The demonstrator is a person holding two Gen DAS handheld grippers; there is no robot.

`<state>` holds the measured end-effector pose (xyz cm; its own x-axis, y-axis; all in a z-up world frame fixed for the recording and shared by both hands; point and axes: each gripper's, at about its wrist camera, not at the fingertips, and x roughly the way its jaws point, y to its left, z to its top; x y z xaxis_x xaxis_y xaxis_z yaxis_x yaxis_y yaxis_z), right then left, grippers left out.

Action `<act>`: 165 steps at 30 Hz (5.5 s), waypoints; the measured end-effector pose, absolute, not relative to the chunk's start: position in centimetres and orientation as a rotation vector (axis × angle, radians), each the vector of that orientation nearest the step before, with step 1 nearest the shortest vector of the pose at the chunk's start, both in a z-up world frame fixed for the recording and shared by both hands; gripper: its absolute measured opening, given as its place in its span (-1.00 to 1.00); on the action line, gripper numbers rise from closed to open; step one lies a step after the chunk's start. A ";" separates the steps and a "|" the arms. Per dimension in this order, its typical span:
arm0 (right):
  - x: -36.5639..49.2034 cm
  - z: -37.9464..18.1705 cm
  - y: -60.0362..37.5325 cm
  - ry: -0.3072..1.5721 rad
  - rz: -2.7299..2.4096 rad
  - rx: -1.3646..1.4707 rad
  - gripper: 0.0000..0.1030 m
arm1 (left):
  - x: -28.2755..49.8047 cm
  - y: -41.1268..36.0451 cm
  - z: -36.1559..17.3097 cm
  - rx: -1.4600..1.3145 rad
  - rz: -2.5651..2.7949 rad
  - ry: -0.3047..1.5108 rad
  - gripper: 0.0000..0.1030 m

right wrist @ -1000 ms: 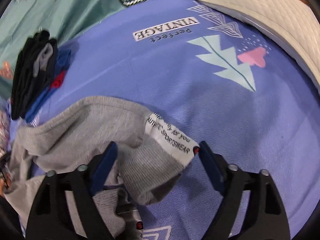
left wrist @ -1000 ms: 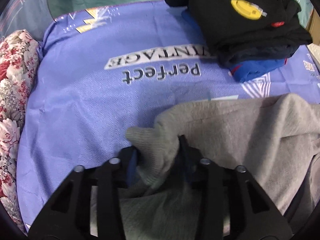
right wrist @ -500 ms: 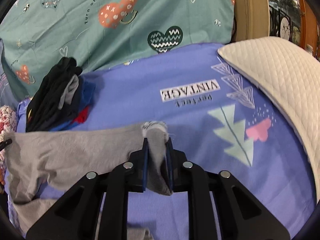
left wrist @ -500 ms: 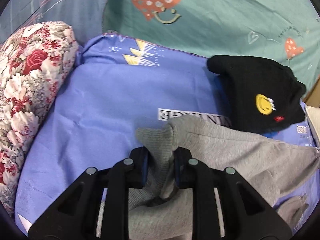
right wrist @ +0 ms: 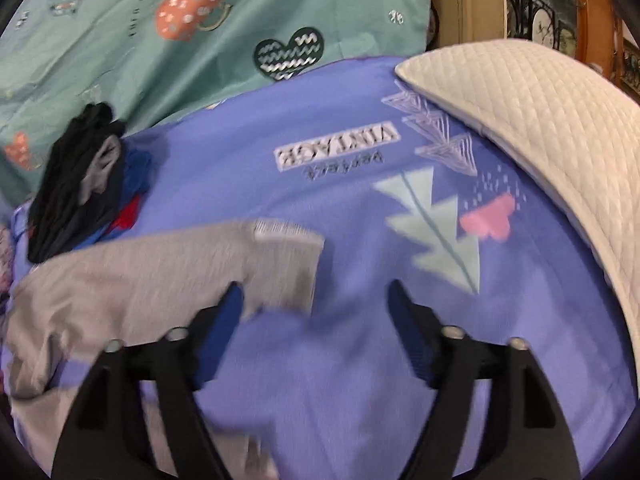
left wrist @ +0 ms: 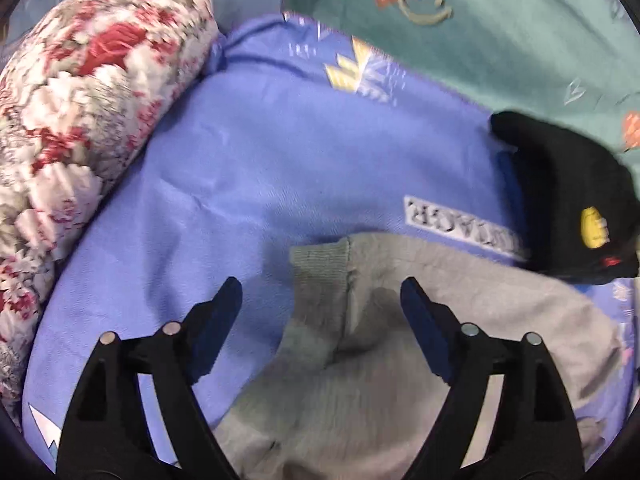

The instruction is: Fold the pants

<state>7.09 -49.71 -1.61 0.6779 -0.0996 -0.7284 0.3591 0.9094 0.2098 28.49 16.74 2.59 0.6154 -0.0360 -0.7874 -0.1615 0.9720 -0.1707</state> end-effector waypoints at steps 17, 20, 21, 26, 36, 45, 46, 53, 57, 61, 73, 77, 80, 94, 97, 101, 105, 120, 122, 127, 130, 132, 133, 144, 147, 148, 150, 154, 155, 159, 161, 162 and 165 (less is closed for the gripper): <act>0.7 -8.4 -40.0 1.003 0.002 0.460 0.40 | 11.7 22.1 -1.0 -0.360 0.079 1.041 0.67; 1.1 -8.5 -39.9 0.986 0.003 0.470 0.19 | 12.6 20.3 -2.1 -0.378 0.008 1.063 0.54; 1.2 -8.6 -39.7 0.984 0.012 0.469 -0.12 | 13.1 19.5 -2.5 -0.369 -0.014 1.083 0.25; 0.5 -8.1 -40.6 0.922 0.056 0.513 -0.67 | 14.1 17.4 -3.8 -0.307 0.052 1.101 0.03; -1.8 -5.4 -41.9 0.814 0.112 0.554 -0.71 | 11.2 20.7 -4.6 -0.505 0.058 1.066 -0.60; -4.9 -3.8 -46.1 0.734 0.039 0.608 -0.84 | 12.3 19.5 -5.3 -0.553 0.046 1.058 0.29; -4.9 -4.1 -46.0 0.762 0.060 0.608 -0.84 | 12.7 18.9 -5.3 -0.535 0.021 1.065 -0.04; -4.9 -6.6 -44.2 0.849 0.077 0.657 0.36 | 12.9 18.4 -4.9 -0.500 0.066 1.036 -0.66; -3.2 -7.8 -42.3 0.922 0.090 0.635 0.36 | 12.5 18.7 -4.9 -0.514 0.048 1.030 -0.50; -1.4 -8.7 -41.0 0.949 0.063 0.632 0.40 | 12.9 18.5 -5.3 -0.554 0.036 1.014 -0.11; -7.8 1.0 -45.5 0.570 0.145 0.701 -0.79 | 6.5 16.6 3.1 -0.611 -0.075 0.749 -0.81; -13.0 5.3 -47.9 0.478 0.129 0.672 -0.79 | 2.5 16.3 3.9 -0.656 -0.114 0.724 -0.82; -15.4 6.1 -48.7 0.488 0.104 0.638 -0.79 | -0.8 16.4 2.7 -0.694 -0.123 0.733 -0.82; -15.6 -1.9 -53.2 0.669 -0.272 0.574 0.37 | -3.5 20.9 1.2 -0.604 0.155 0.788 0.22; -12.5 -0.5 -53.2 0.658 -0.174 0.617 0.37 | -2.6 20.4 3.9 -0.568 0.137 0.735 0.25; -4.0 -0.5 -51.5 0.726 -0.058 0.680 0.37 | 1.4 15.7 4.4 -0.523 0.008 0.769 0.36; 4.9 -3.2 -49.1 0.840 -0.034 0.752 0.37 | 5.8 10.2 2.0 -0.476 -0.104 0.857 0.37; 15.6 -3.3 -47.9 0.850 -0.111 0.551 -0.72 | 10.7 10.6 -5.2 -0.536 -0.094 0.995 0.40; 15.7 -1.2 -49.6 0.820 -0.143 0.536 -0.72 | 10.9 10.2 -5.1 -0.516 -0.094 0.995 0.42; 18.5 -2.6 -50.8 0.971 -0.194 0.440 -0.70 | 11.0 10.2 -5.2 -0.507 -0.096 0.997 0.43; 18.6 -6.7 -51.2 1.083 -0.275 0.421 -0.57 | 11.1 10.1 -5.0 -0.504 -0.110 1.028 0.44; 17.0 -6.6 -52.0 1.033 -0.323 0.446 -0.12 | 11.2 10.0 -4.5 -0.525 -0.152 1.064 0.44; 16.4 -6.0 -52.2 1.009 -0.346 0.431 -0.11 | 11.2 10.2 -3.7 -0.541 -0.190 1.073 0.44; 14.4 -2.0 -50.3 0.915 -0.268 0.323 -0.02 | 21.3 12.8 1.5 -0.263 -0.054 1.036 0.79; 15.2 -3.1 -50.2 0.946 -0.268 0.340 0.00 | 24.8 12.4 -1.8 -0.190 -0.003 1.119 0.79; 15.4 -3.6 -50.4 0.956 -0.265 0.354 0.02 | 25.3 12.2 -2.4 -0.198 -0.013 1.134 0.79; 15.8 -4.6 -50.8 0.975 -0.256 0.392 0.20 | 25.9 11.2 -3.3 -0.185 -0.045 1.156 0.74; 16.7 -6.7 -51.5 1.004 -0.234 0.479 0.29 | 25.8 9.1 -3.4 -0.083 -0.037 1.122 -0.37; 16.9 -7.2 -51.6 1.002 -0.222 0.515 0.29 | 25.8 9.4 -3.2 -0.111 -0.040 1.116 -0.41; 17.8 -7.7 -51.3 0.964 -0.156 0.552 -0.72 | 25.8 11.8 -0.2 -0.202 0.023 0.995 -0.43; 17.6 -6.3 -50.9 0.892 -0.148 0.540 -0.76 | 26.4 12.3 1.3 -0.212 0.029 0.956 -0.44; 17.2 -5.3 -50.7 0.840 -0.141 0.528 -0.77 | 26.6 12.3 1.7 -0.193 0.043 0.934 -0.44; 17.7 -6.0 -49.8 0.892 -0.159 0.464 -0.73 | 27.9 11.3 -0.2 -0.103 0.103 0.968 -0.38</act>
<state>17.68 -49.85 -6.00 0.6241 0.0563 -0.7793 0.3227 0.8898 0.3226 27.94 11.32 -0.20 0.5625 0.0413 -0.8257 -0.1329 0.9903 -0.0410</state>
